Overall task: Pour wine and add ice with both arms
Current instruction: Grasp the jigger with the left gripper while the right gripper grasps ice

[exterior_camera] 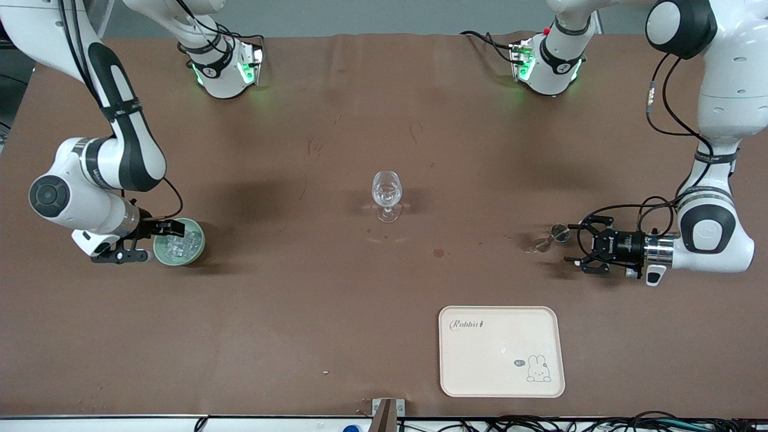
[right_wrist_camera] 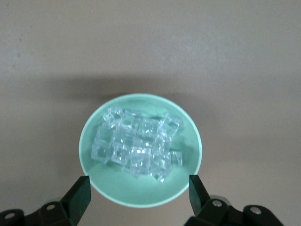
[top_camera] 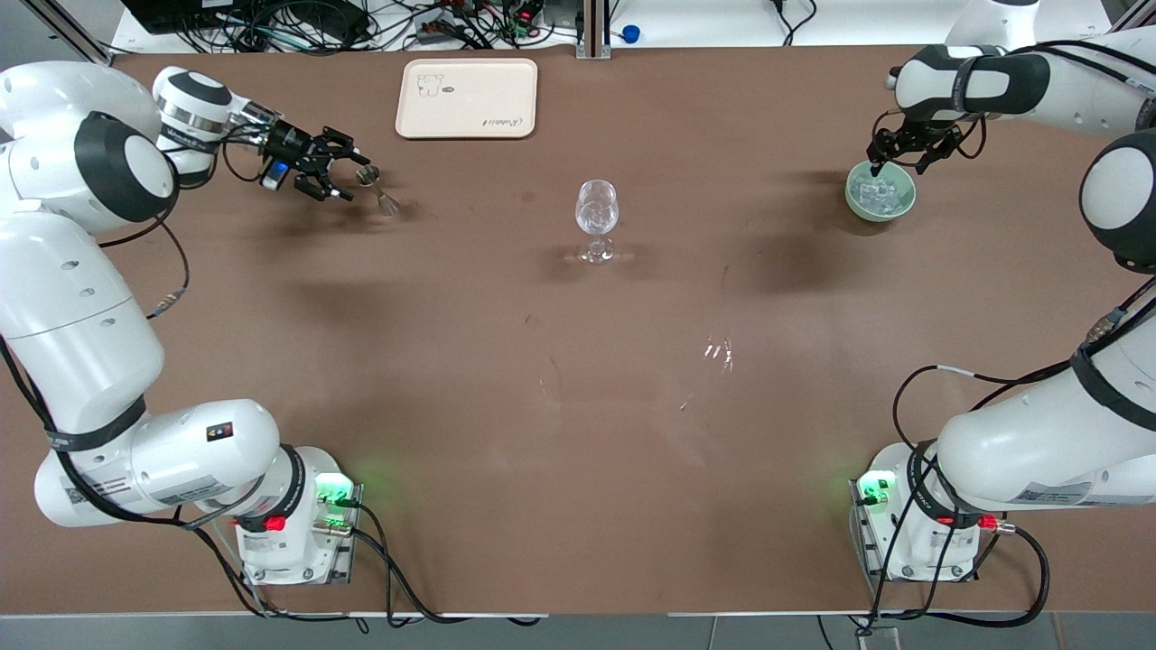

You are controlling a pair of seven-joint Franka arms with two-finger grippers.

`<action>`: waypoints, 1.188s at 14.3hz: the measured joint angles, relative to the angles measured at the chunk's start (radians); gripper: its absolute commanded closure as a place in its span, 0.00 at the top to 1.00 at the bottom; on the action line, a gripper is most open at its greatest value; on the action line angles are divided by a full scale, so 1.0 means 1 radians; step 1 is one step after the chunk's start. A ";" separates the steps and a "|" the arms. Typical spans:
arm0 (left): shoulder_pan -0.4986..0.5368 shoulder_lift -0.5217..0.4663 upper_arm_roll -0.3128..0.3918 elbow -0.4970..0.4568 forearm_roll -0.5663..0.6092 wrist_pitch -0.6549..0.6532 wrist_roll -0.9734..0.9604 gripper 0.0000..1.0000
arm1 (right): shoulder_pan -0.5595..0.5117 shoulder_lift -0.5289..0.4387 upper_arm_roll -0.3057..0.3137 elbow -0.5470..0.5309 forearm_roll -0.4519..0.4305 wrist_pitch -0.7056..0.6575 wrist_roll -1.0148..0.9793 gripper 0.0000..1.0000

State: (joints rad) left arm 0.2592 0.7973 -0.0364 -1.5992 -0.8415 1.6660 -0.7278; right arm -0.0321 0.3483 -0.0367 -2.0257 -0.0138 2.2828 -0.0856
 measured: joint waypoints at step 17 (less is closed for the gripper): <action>0.018 0.056 -0.001 -0.054 -0.168 -0.036 0.117 0.76 | 0.002 0.077 0.000 0.000 0.000 0.080 0.001 0.66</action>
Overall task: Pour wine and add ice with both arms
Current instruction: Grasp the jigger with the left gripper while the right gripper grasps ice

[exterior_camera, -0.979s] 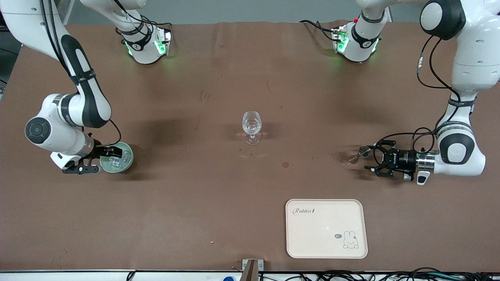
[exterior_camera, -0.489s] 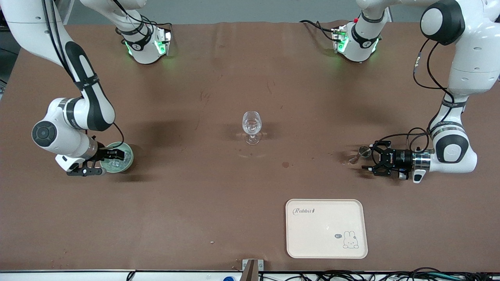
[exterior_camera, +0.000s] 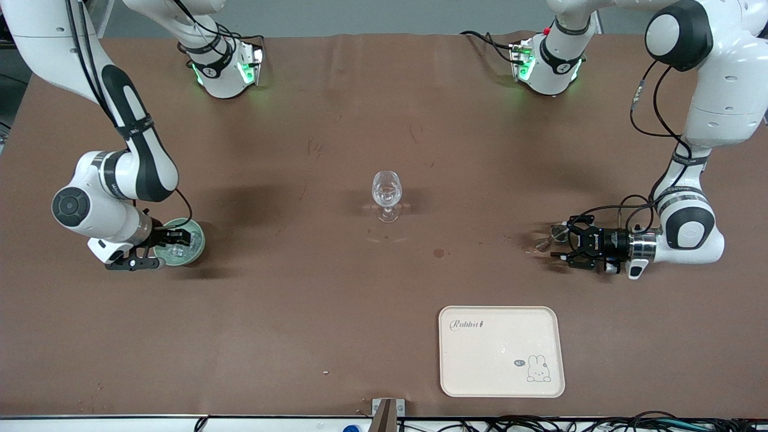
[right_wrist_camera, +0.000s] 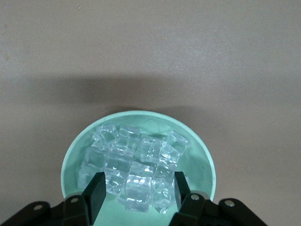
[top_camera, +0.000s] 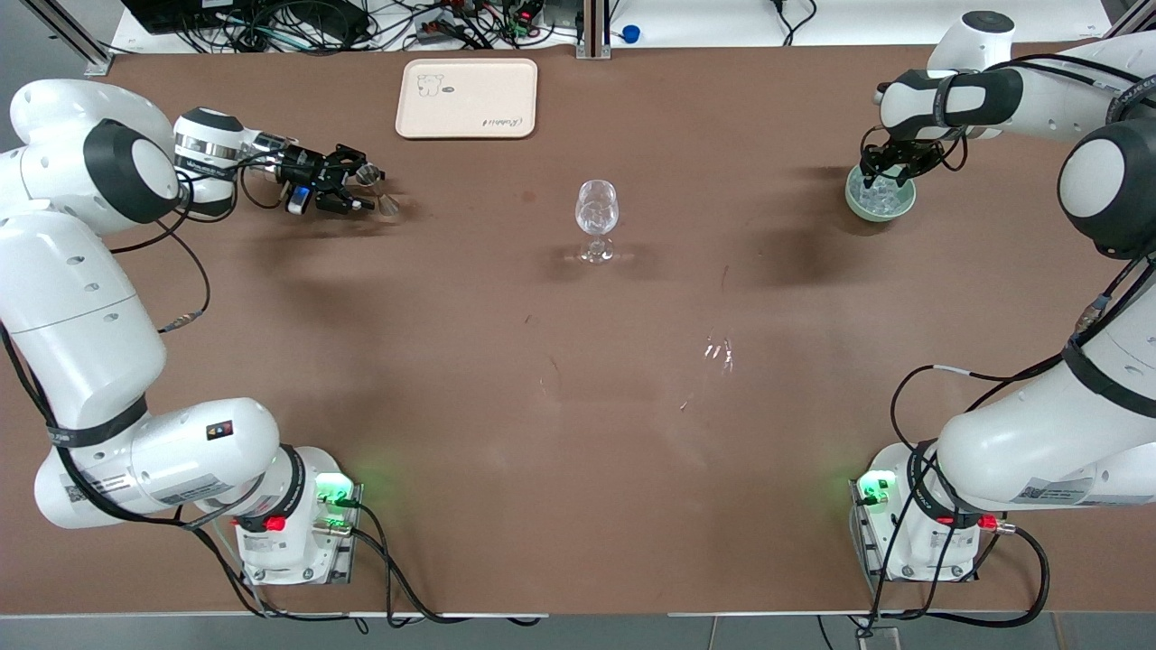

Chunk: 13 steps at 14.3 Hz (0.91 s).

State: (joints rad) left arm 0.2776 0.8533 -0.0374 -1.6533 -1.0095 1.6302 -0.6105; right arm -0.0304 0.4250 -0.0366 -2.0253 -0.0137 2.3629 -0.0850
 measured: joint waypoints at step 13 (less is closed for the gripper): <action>0.003 0.018 0.000 -0.004 -0.011 -0.002 0.044 0.55 | 0.006 0.000 0.004 -0.025 0.000 -0.015 0.002 0.22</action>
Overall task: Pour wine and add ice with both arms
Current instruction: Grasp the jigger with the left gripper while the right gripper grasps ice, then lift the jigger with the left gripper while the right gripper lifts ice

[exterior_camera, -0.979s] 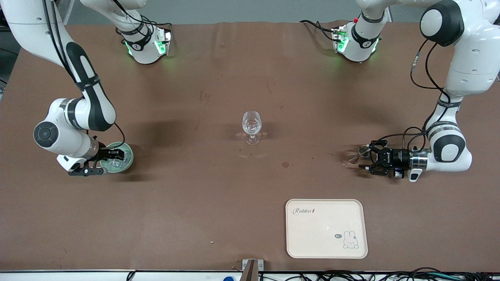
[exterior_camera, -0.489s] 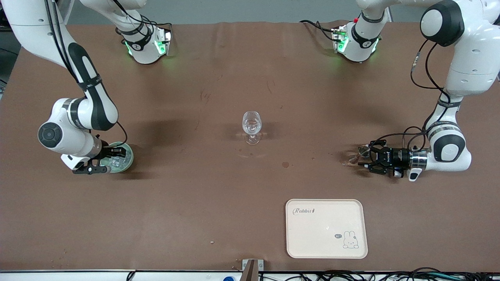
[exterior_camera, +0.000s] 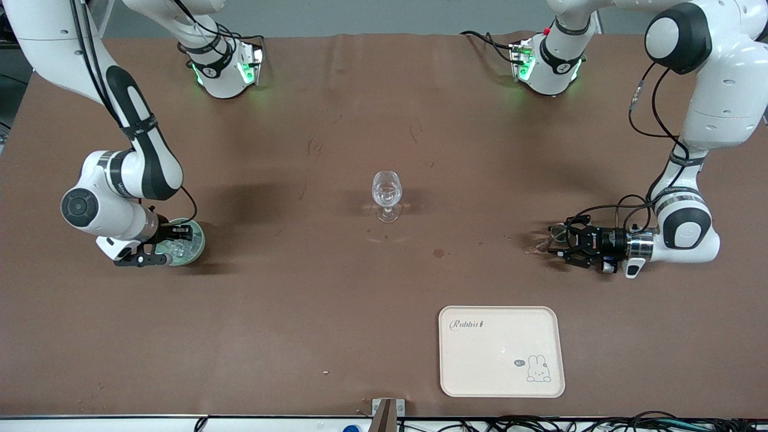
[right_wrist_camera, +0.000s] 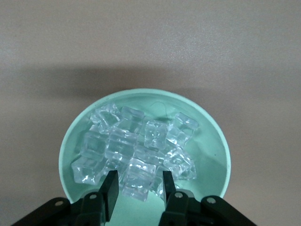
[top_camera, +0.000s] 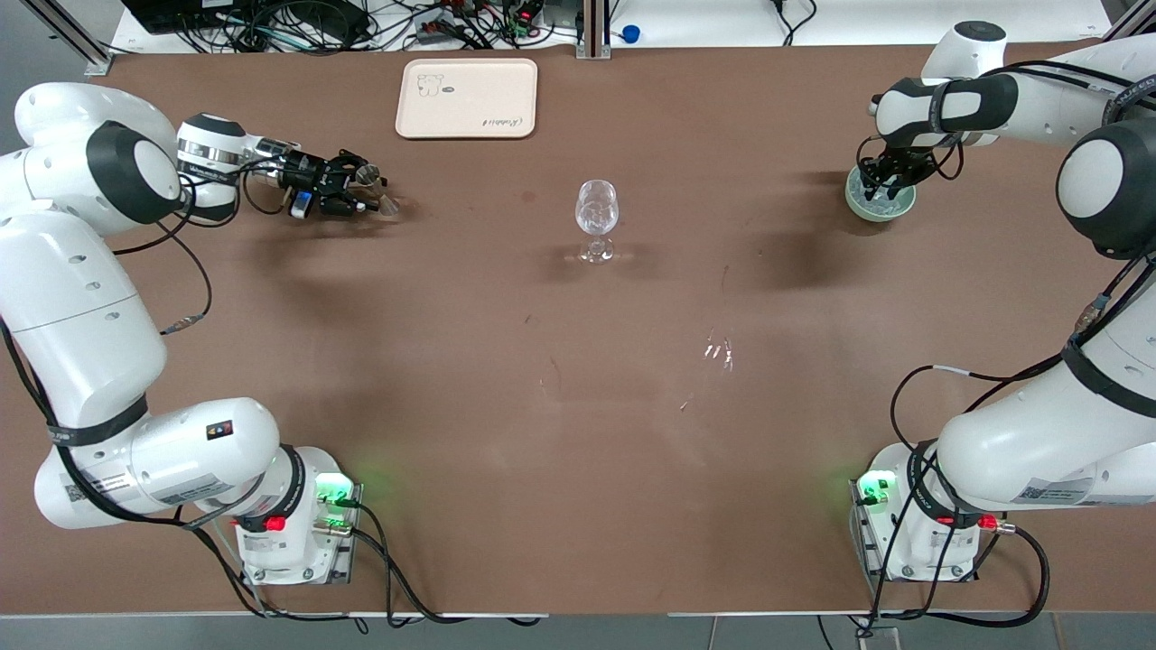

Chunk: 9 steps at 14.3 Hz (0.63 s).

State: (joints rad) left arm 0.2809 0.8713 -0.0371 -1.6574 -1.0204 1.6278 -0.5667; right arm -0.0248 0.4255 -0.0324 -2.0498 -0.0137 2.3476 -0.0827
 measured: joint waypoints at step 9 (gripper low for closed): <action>-0.001 0.005 -0.002 -0.001 -0.005 0.000 0.021 0.45 | 0.008 -0.009 0.000 0.014 0.000 -0.021 0.021 0.17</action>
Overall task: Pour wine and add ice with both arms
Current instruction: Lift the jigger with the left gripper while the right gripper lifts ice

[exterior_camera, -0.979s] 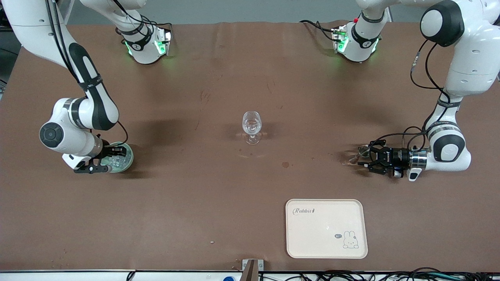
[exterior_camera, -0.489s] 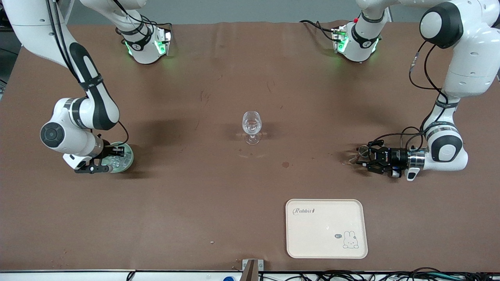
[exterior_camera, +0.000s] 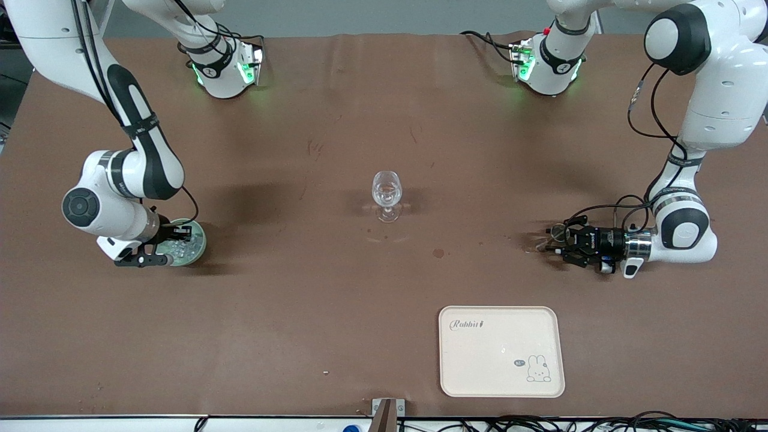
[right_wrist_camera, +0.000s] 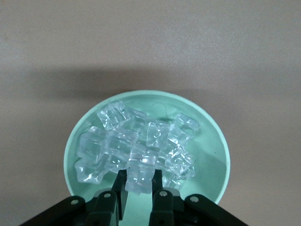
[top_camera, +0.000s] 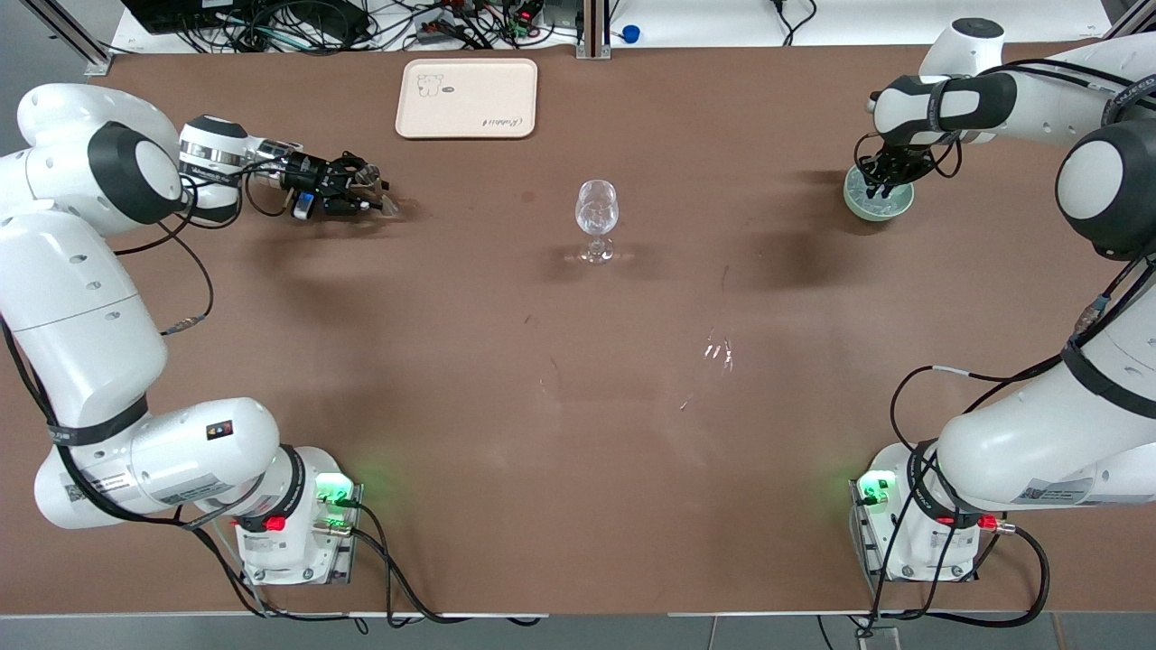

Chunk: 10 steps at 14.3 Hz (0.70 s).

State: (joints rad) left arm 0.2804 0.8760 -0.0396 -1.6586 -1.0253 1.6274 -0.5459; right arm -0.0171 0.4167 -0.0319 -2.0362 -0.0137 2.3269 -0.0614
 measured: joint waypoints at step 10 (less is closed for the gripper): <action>0.001 0.011 0.000 0.000 -0.013 -0.007 0.006 0.26 | 0.001 -0.126 0.000 0.125 0.000 -0.260 0.002 0.17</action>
State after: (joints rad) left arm 0.2812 0.8868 -0.0392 -1.6586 -1.0387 1.6199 -0.5400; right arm -0.0161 0.2906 -0.0318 -1.9109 -0.0137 2.0664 -0.0599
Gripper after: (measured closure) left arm 0.700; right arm 0.753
